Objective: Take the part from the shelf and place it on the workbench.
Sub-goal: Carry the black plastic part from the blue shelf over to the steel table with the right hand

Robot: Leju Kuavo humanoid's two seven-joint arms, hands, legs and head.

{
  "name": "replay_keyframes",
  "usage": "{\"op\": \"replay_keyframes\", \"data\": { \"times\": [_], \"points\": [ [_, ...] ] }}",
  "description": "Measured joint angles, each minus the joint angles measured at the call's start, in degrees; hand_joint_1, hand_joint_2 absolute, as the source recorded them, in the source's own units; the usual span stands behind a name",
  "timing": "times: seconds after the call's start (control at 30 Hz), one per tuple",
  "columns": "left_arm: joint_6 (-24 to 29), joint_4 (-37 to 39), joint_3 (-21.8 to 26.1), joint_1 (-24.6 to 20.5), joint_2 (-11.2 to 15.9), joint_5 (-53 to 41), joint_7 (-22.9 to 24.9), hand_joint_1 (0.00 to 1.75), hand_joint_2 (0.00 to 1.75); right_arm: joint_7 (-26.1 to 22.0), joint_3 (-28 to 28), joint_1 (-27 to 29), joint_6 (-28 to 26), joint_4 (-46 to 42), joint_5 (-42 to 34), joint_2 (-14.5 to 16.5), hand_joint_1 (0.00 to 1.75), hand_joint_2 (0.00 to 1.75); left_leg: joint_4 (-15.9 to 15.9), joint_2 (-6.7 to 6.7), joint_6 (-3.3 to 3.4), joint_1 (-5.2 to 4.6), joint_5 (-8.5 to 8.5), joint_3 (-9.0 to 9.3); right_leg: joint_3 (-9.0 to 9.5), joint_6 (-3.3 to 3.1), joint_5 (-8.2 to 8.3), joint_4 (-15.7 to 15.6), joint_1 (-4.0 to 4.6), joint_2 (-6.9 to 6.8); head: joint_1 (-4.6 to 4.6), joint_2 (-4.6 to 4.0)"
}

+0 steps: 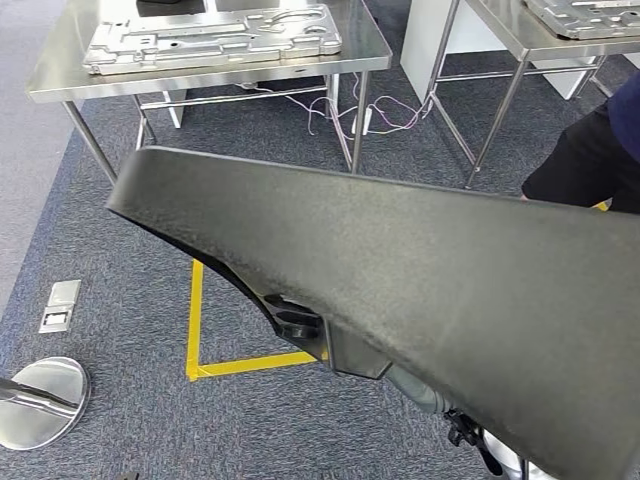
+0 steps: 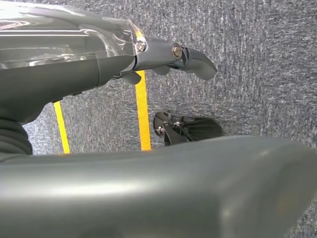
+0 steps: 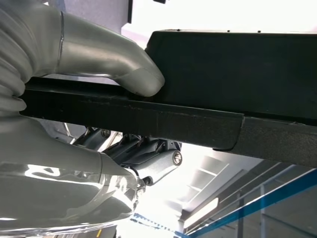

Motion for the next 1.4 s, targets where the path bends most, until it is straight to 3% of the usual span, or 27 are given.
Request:
{"op": "replay_keyframes", "data": {
  "times": [0.1,0.2,0.27,0.33,0.4,0.43,0.47,0.53,0.6,0.63,0.73,0.8,0.9,0.93,0.97,1.0,1.07,1.13,1.2,1.3,1.33,1.4],
  "points": [
    [0.13,0.0,0.0,-0.01,0.0,-0.08,0.06,0.0,1.75,-0.05,-0.25,0.04,0.06,-0.17,-0.08,-0.01,1.75,1.75,0.1,-0.01,0.14,-0.05,-0.04,-0.03,0.01,0.11,0.06,-0.06,-0.09,-0.02,0.0,0.0],
    [0.17,0.0,0.0,0.0,0.0,-0.1,0.08,0.0,1.75,-0.14,-0.55,0.06,0.21,-0.46,-0.15,0.01,1.75,1.75,0.06,-0.03,0.95,-0.33,-0.1,-0.01,0.22,0.61,0.28,-0.48,-0.37,-0.23,-0.01,0.0],
    [0.17,0.0,0.0,0.01,-0.08,-0.1,0.08,0.0,1.75,-0.21,-0.75,0.07,0.33,-0.87,-0.16,-0.03,1.75,1.75,-1.22,0.0,1.55,-0.09,0.43,0.74,0.22,0.77,-0.37,0.17,-0.34,0.34,0.02,0.0],
    [0.17,0.0,0.0,-0.07,-0.16,-0.1,0.08,0.0,1.75,-0.34,-0.91,0.13,0.46,-1.12,-0.18,-0.13,1.75,1.75,-2.34,0.01,2.0,0.29,0.91,1.51,-1.71,0.76,-2.95,4.62,-0.27,1.77,0.05,0.0],
    [0.16,0.0,0.01,-0.16,-0.17,-0.1,0.08,0.0,1.75,-0.42,-0.98,0.39,0.52,-1.15,-0.2,-0.26,1.75,1.75,-2.48,-0.11,2.1,0.35,0.87,1.66,-5.66,0.83,-5.96,11.97,-0.27,2.62,0.07,0.0],
    [0.16,0.0,0.01,-0.13,-0.17,-0.13,0.08,0.0,1.75,-0.42,-0.99,0.56,0.54,-1.14,-0.2,-0.31,1.75,1.75,-2.44,-0.22,2.02,0.38,0.76,1.74,-7.17,0.95,-6.31,14.36,-0.34,2.69,0.07,0.0],
    [0.16,0.0,0.01,-0.1,-0.18,-0.17,0.07,0.0,1.75,-0.42,-0.99,0.69,0.54,-1.14,-0.2,-0.33,1.75,1.75,-2.38,-0.36,1.83,0.46,0.6,1.87,-7.72,1.13,-5.48,14.72,-0.43,2.7,0.07,0.0],
    [0.16,0.0,0.0,-0.05,-0.25,-0.33,0.06,0.0,1.75,-0.42,-0.99,0.78,0.54,-1.15,-0.2,-0.34,1.75,1.75,-1.94,-0.67,1.12,0.82,-0.05,2.28,-5.74,1.62,-1.11,9.15,-0.73,2.7,0.07,0.0],
    [0.16,0.0,0.0,-0.11,-0.28,-0.44,0.02,0.0,1.75,-0.41,-0.98,0.8,0.55,-1.16,-0.19,-0.34,1.75,1.75,-1.08,-0.94,0.12,0.92,-1.01,2.39,-3.09,1.79,1.46,3.06,-0.8,2.84,0.11,0.0],
    [0.19,0.0,0.0,-0.13,-0.27,-0.48,-0.01,0.0,1.75,-0.42,-0.97,0.86,0.55,-1.19,-0.18,-0.35,1.75,1.75,-0.72,-1.04,-0.26,0.85,-1.37,2.35,-2.5,1.55,1.61,1.67,-0.78,2.93,0.12,0.0],
    [0.29,0.0,0.0,-0.15,-0.26,-0.52,-0.02,0.0,1.75,-0.43,-0.94,1.03,0.55,-1.29,-0.15,-0.36,1.75,1.75,-0.41,-1.12,-0.67,0.8,-1.85,2.4,-2.37,0.27,0.77,1.62,-0.76,3.02,0.13,0.0],
    [0.3,0.0,0.0,-0.24,-0.27,-0.54,-0.04,0.0,1.75,-0.43,-0.9,0.99,0.56,-1.45,-0.14,-0.34,1.75,1.75,1.78,-1.04,-1.06,0.92,-3.15,1.5,-2.02,-0.4,0.44,1.62,-0.88,2.83,0.13,0.0],
    [0.32,0.0,0.0,-0.25,-0.28,-0.54,-0.05,0.0,1.75,-0.42,-0.88,0.97,0.56,-1.63,-0.15,-0.31,1.75,1.75,12.19,-0.96,-1.47,0.95,-7.19,-4.25,-1.4,-1.04,-0.21,1.61,-0.83,2.53,0.12,0.0],
    [0.36,0.0,0.0,-0.17,-0.28,-0.55,-0.05,0.0,1.75,-0.42,-0.87,1.01,0.55,-1.63,-0.15,-0.3,1.75,1.75,15.1,-0.95,-1.41,0.92,-7.65,-6.15,-1.12,-1.15,-0.48,1.62,-0.75,2.53,0.12,0.0],
    [0.38,0.0,0.0,-0.08,-0.28,-0.56,-0.04,0.0,1.75,-0.42,-0.87,1.04,0.55,-1.63,-0.15,-0.3,1.75,1.75,16.02,-0.95,-1.19,0.86,-6.91,-7.16,-0.72,-1.23,-0.81,1.62,-0.64,2.55,0.12,0.0],
    [0.41,0.0,0.0,-0.01,-0.28,-0.57,-0.04,0.0,1.75,-0.42,-0.86,1.05,0.54,-1.64,-0.15,-0.3,1.75,1.75,14.73,-0.95,-0.82,0.74,-5.06,-7.14,-0.18,-1.27,-1.18,1.61,-0.52,2.58,0.12,0.0],
    [0.43,0.0,0.0,0.04,-0.24,-0.59,-0.05,0.0,1.75,-0.42,-0.86,1.03,0.54,-1.7,-0.15,-0.29,1.75,1.75,8.14,-0.92,0.47,0.24,-0.15,-5.03,1.05,-1.23,-2.01,1.49,-0.32,2.61,0.13,0.0],
    [0.45,0.0,-0.01,0.02,-0.18,-0.61,-0.07,0.0,1.75,-0.43,-0.85,0.97,0.54,-1.78,-0.15,-0.28,1.75,1.75,3.48,-0.83,1.71,-0.43,2.01,-3.18,1.78,-0.85,-2.6,1.21,-0.26,2.64,0.14,0.0],
    [0.49,0.0,-0.02,0.01,-0.14,-0.63,-0.09,0.0,1.75,-0.43,-0.84,0.94,0.52,-1.82,-0.16,-0.28,1.75,1.75,1.92,-0.78,2.42,-0.84,1.35,-2.4,1.96,-0.11,-2.4,1.17,-0.32,2.62,0.14,0.0],
    [0.57,0.0,-0.02,0.04,-0.09,-0.64,-0.11,0.0,1.75,-0.44,-0.84,0.83,0.54,-1.94,-0.15,-0.29,1.75,1.75,-0.37,-0.85,2.73,-0.44,0.77,-0.49,1.66,0.81,-2.75,2.76,-0.39,2.58,0.19,0.0],
    [0.6,0.0,-0.02,0.01,-0.09,-0.66,-0.11,0.0,1.75,-0.44,-0.84,0.68,0.54,-1.96,-0.14,-0.3,1.75,1.75,-0.8,-0.89,2.75,-0.28,0.72,0.11,0.62,0.94,-3.86,4.82,-0.4,2.65,0.21,0.0],
    [0.61,0.0,-0.02,-0.01,-0.13,-0.71,-0.1,0.0,1.75,-0.43,-0.84,0.49,0.54,-1.93,-0.15,-0.3,1.75,1.75,-1.0,-0.93,2.8,-0.29,0.29,0.79,-3.37,1.11,-6.68,11.21,-0.38,2.78,0.25,0.0]
  ]
}}
